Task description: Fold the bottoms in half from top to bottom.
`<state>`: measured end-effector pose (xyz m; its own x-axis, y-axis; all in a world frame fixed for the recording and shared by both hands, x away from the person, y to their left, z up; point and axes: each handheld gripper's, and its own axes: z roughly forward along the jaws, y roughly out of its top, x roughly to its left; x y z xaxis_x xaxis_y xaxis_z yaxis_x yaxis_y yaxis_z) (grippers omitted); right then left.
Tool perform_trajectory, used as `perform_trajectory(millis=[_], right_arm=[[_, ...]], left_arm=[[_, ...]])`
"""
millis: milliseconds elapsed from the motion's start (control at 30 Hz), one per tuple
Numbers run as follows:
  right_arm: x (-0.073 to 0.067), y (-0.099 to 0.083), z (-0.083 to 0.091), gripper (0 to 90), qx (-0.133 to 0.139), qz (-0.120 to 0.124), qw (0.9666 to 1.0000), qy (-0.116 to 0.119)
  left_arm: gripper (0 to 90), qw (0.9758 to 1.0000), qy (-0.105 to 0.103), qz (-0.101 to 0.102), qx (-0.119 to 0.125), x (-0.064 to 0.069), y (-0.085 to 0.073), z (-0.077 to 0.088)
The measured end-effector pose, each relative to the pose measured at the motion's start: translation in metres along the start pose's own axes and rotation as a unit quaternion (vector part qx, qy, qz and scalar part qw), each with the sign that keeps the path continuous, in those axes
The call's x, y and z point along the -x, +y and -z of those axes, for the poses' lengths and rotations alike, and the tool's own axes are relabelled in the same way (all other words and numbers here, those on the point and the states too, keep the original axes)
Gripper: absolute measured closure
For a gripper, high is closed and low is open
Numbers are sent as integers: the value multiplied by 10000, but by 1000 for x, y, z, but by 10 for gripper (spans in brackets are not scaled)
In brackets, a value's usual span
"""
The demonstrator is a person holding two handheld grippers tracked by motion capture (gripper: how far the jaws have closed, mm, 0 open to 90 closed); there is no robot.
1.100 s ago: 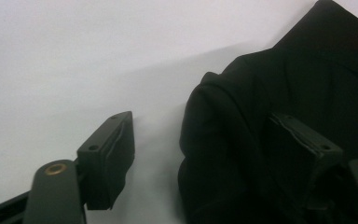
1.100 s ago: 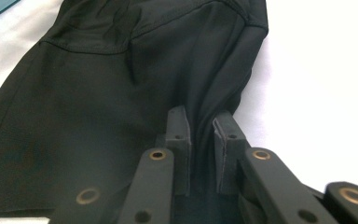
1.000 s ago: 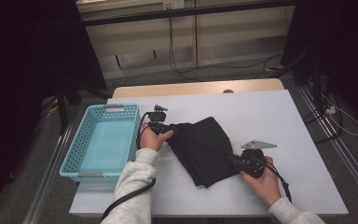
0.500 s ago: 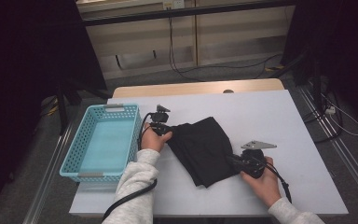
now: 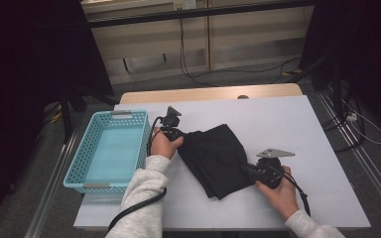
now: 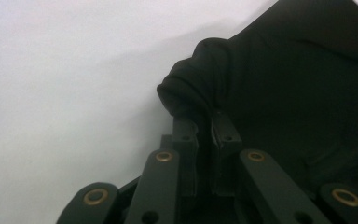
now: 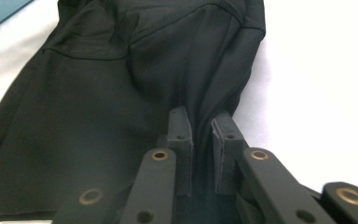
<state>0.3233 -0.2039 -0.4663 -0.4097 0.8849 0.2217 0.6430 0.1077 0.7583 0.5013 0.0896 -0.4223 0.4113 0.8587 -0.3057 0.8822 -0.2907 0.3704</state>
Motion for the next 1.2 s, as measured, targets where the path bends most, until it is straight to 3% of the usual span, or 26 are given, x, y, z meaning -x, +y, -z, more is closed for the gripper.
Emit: perform_trajectory(millis=[333,533,933,1200], right_arm=[[-9,7,7,805,190,188,9996,15],[-16,10,10,805,292,196,9993,87],[-39,14,12,805,487,402,9978,183],[-48,16,14,805,565,389,9973,266]], left_arm=[[837,9994,-10,162,-290,4,14,21],[838,9990,30,116,-426,5,23,33],[839,9987,148,113,-482,4,36,55],[839,9987,178,112,-457,6,42,64]])
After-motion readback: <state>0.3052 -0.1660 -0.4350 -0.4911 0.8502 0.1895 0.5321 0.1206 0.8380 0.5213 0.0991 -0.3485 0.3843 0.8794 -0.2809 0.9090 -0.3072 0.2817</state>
